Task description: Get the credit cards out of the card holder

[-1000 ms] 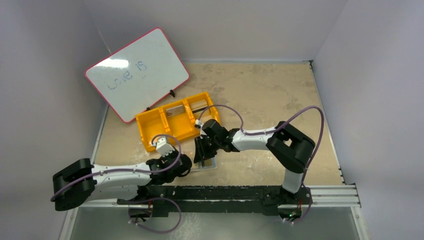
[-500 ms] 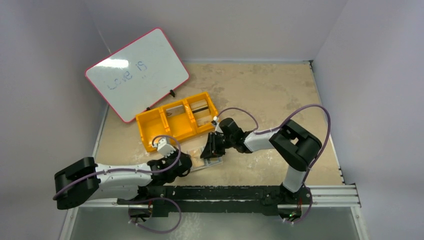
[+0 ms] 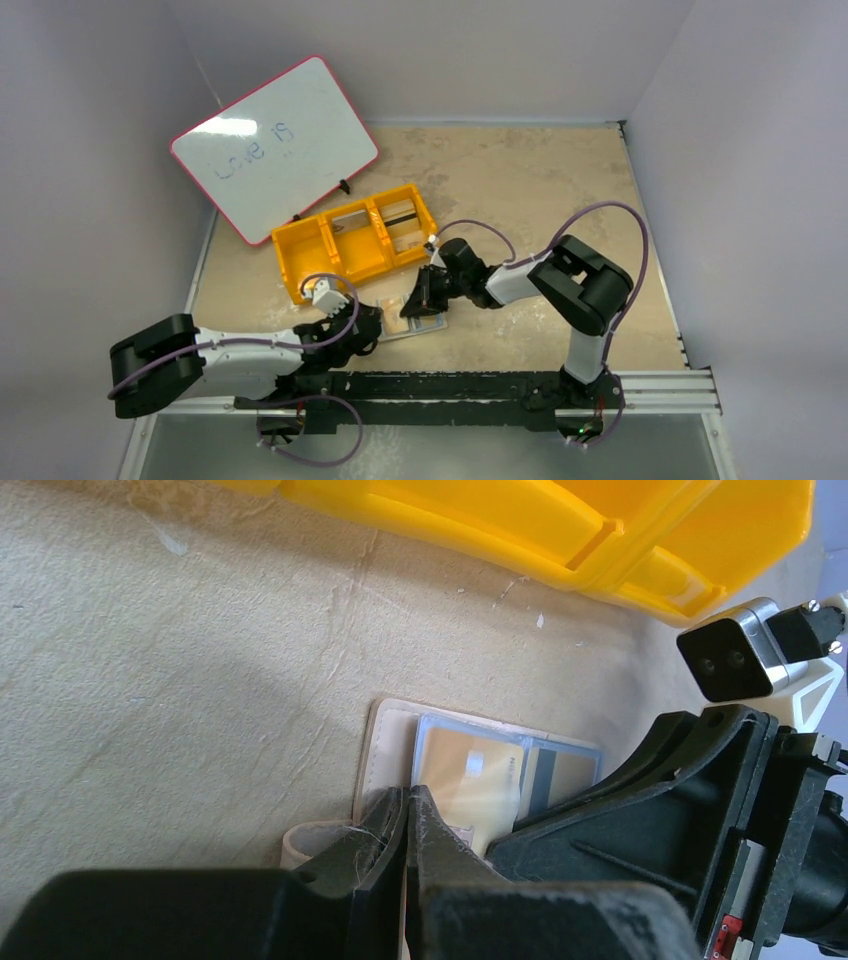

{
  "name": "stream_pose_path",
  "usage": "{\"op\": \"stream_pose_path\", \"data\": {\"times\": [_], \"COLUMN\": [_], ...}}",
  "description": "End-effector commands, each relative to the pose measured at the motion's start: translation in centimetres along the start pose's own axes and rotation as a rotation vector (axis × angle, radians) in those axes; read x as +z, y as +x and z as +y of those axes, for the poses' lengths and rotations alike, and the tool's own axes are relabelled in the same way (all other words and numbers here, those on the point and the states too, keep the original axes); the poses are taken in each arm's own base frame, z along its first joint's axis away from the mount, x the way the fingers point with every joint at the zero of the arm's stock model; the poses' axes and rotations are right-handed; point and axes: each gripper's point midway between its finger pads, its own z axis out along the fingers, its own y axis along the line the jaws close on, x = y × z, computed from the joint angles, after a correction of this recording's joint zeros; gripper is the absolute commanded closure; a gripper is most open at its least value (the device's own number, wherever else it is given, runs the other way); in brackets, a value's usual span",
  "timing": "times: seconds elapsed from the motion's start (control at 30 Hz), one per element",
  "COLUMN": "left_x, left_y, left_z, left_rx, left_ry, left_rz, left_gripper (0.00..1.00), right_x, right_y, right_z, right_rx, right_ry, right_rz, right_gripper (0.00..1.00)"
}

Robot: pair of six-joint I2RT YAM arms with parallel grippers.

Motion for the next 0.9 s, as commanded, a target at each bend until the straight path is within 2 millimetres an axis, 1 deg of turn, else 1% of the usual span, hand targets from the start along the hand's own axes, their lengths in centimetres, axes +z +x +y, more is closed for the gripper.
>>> {"op": "stream_pose_path", "data": {"times": [0.0, 0.1, 0.17, 0.3, 0.5, 0.67, 0.8, 0.83, 0.87], "left_x": [-0.8, -1.0, -1.0, -1.1, -1.0, -0.9, -0.9, -0.9, -0.9], "left_y": [2.1, 1.7, 1.4, 1.1, 1.1, 1.2, 1.3, 1.3, 1.3], "left_z": [6.8, 7.1, 7.3, 7.3, 7.3, 6.6, 5.9, 5.6, 5.2], "left_rx": [0.127, 0.116, 0.113, 0.076, 0.087, 0.100, 0.139, 0.141, 0.145], "left_ry": [-0.179, -0.185, -0.181, -0.173, -0.180, -0.178, -0.151, -0.140, -0.130], "left_rz": [0.128, 0.111, 0.103, 0.092, 0.089, 0.086, 0.093, 0.094, 0.094], "left_gripper": [1.00, 1.00, 1.00, 1.00, 1.00, 1.00, 1.00, 0.98, 0.91], "right_x": [-0.4, -0.8, -1.1, -1.8, -2.6, -2.6, -2.4, -2.4, -2.3], "right_y": [0.3, 0.0, 0.0, 0.1, -0.3, 0.0, -0.1, -0.1, -0.1], "right_z": [0.5, 0.6, 0.8, 1.0, 0.6, 0.5, -0.1, -0.2, -0.2], "right_rx": [0.011, 0.004, -0.001, -0.008, -0.021, -0.031, -0.035, -0.034, -0.029], "right_ry": [-0.011, -0.014, -0.030, -0.069, -0.046, -0.049, -0.019, -0.016, -0.021], "right_rz": [-0.021, -0.036, -0.043, -0.047, -0.075, -0.053, -0.047, -0.048, -0.048], "right_gripper": [0.93, 0.94, 1.00, 1.00, 1.00, 1.00, 0.97, 0.98, 0.98]}}
